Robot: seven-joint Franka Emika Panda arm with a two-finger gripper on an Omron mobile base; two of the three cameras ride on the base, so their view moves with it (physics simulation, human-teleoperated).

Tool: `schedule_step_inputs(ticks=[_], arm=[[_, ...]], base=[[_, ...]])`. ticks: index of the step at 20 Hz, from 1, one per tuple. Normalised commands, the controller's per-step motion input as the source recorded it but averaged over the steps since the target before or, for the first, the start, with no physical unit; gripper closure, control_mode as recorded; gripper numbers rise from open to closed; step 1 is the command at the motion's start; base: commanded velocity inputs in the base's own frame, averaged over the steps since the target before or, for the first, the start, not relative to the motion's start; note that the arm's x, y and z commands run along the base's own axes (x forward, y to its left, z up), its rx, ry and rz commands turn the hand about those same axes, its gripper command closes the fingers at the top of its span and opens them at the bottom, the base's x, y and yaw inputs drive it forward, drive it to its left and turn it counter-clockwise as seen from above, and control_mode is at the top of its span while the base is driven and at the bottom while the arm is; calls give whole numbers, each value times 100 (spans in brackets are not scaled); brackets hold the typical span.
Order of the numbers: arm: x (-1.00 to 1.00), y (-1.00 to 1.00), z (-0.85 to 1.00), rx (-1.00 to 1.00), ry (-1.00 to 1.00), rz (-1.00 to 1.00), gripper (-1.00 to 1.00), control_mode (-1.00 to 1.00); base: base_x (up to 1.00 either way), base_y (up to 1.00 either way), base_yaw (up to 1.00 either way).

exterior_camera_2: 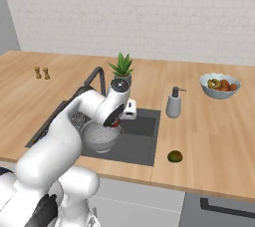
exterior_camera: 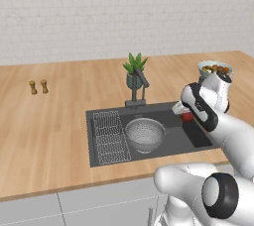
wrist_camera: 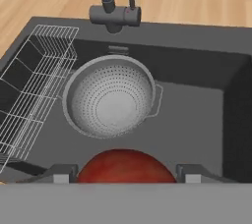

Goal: Put the colander in the sink, put the mango, apple in the colander, and turn on the sink faucet and pour water over the colander.

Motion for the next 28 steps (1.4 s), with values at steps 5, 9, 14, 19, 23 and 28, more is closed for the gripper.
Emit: schedule_step_inputs(ticks=[5,9,14,19,23,28], arm=[[30,17,0,3,-28,19,100,-100],[9,36,0,9,-3,21,100,-100],[14,18,0,8,0,16,100,-100],[7,31,-17,1,0,13,100,-100],[14,35,-31,0,-1,8,100,-100],[12,26,-33,0,0,3,100,-100]], base=[[0,0,0],[0,0,0],[0,0,0],[0,0,0],[0,0,0],[0,0,0]])
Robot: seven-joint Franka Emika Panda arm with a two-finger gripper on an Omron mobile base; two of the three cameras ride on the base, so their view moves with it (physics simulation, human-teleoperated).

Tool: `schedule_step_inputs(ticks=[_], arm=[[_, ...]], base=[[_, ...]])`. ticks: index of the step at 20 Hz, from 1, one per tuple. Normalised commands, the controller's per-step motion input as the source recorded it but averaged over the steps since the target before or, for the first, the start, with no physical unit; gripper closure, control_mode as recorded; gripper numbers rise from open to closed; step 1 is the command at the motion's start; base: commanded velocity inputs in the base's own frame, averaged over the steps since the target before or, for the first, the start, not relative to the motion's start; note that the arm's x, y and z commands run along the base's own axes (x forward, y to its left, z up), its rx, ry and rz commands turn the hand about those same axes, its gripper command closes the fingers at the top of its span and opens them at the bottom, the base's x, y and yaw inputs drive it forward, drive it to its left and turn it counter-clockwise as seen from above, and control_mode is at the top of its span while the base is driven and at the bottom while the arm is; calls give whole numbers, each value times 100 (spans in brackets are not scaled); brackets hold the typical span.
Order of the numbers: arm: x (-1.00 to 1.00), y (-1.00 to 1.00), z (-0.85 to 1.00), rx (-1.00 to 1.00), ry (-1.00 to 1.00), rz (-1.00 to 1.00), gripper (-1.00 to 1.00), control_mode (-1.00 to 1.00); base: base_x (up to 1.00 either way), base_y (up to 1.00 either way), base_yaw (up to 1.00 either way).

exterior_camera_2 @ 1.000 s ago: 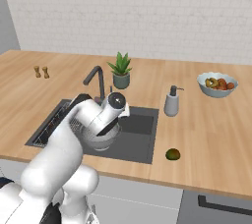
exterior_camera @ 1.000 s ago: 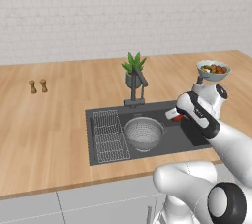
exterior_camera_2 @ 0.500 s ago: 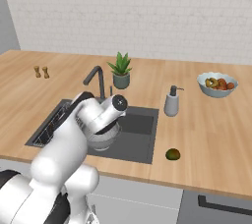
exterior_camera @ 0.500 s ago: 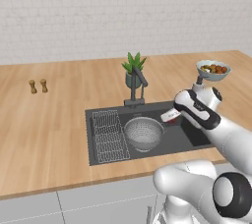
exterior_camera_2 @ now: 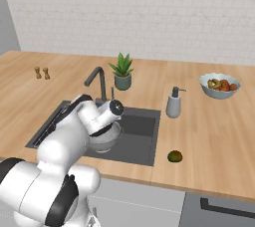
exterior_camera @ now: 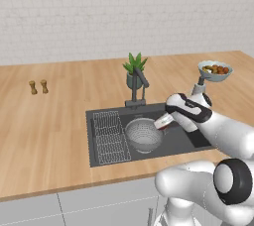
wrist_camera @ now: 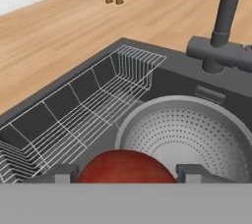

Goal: Put the colander in the sink, put the mango, apple in the colander, and turn on the sink faucet and pour water over the colander.

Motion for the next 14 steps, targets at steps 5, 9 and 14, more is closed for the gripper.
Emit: schedule_step_inputs(ticks=[5,9,14], arm=[[1,3,-31,0,0,0,100,-100],[1,1,-28,0,0,0,100,-100],[12,7,-23,0,0,0,100,-100]], base=[[0,0,0],[0,0,0],[0,0,0]])
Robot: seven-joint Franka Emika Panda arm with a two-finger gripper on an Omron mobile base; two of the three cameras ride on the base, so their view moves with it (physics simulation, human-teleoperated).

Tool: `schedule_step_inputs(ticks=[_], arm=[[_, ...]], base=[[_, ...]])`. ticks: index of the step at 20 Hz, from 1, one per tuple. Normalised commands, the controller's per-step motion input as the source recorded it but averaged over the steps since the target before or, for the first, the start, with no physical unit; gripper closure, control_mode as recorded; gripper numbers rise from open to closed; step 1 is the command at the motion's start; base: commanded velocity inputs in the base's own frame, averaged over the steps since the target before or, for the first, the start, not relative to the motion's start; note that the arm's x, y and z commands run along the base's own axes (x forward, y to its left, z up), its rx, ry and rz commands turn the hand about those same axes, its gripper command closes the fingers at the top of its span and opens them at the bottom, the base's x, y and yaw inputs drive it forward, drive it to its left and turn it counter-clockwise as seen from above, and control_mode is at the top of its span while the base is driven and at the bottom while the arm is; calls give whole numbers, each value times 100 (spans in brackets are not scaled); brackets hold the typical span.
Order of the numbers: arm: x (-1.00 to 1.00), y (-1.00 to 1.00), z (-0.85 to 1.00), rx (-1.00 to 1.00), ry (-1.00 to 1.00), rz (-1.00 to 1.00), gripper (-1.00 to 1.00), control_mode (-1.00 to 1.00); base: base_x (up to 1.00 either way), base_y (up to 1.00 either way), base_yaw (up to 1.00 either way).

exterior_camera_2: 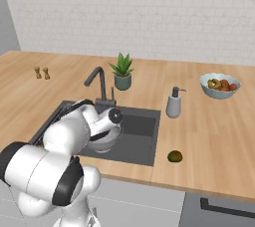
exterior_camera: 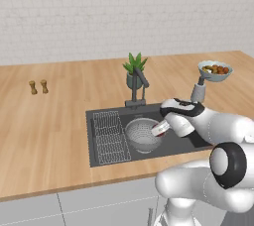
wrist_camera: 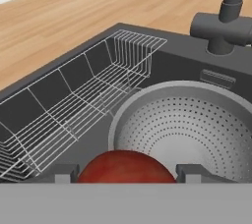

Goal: Put the colander in the sink, put the mango, apple in the colander, and turn on the sink faucet and pour water over the colander.

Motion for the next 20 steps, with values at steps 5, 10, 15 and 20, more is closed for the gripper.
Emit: schedule_step_inputs(ticks=[5,10,15,20], arm=[[24,11,-22,0,0,0,100,-100],[18,4,-17,0,0,0,100,-100],[5,0,-18,0,0,0,100,-100],[2,0,-11,0,0,0,100,-100]], base=[[0,0,0],[0,0,0],[0,0,0],[0,0,0]])
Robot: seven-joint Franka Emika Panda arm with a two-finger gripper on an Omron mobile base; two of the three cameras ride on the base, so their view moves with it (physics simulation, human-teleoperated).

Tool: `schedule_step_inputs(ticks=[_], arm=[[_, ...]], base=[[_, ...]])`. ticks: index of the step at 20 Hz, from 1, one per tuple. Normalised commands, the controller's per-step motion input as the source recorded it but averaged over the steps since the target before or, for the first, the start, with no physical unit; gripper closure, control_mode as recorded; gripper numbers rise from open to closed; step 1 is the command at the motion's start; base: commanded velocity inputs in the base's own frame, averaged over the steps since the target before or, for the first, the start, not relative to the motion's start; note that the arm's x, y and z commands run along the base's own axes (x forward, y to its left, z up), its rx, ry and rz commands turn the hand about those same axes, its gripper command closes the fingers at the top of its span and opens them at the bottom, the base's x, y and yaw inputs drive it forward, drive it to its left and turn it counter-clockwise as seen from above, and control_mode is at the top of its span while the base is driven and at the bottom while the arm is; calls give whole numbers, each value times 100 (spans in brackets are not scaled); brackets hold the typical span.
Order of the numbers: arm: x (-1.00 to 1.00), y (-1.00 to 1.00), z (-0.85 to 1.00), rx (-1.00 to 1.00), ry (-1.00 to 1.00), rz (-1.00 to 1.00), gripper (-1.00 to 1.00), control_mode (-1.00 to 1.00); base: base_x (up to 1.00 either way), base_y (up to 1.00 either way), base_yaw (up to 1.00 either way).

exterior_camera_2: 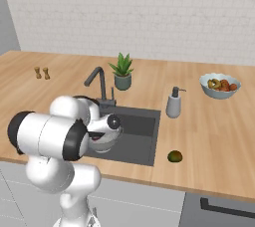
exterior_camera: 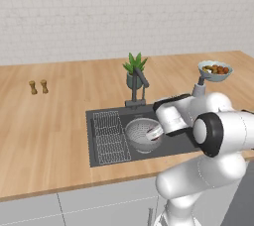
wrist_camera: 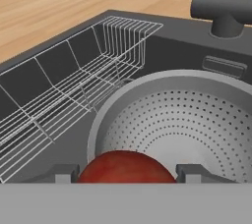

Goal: Put the colander in the sink, put the mango, apple in the colander, and turn on the sink faucet and pour water over the colander.

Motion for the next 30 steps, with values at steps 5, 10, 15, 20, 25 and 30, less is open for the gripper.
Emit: schedule_step_inputs(ticks=[5,10,15,20,25,30], arm=[[4,0,-1,0,0,0,100,-100],[8,0,0,-4,0,0,-100,-100],[1,0,0,-6,0,0,-100,-100],[0,-2,18,0,0,0,-100,-100],[0,0,38,0,0,0,-100,-100],[-24,-21,65,5,10,0,-100,-100]], base=[[0,0,0],[0,0,0],[0,0,0],[0,0,0],[0,0,0],[0,0,0]])
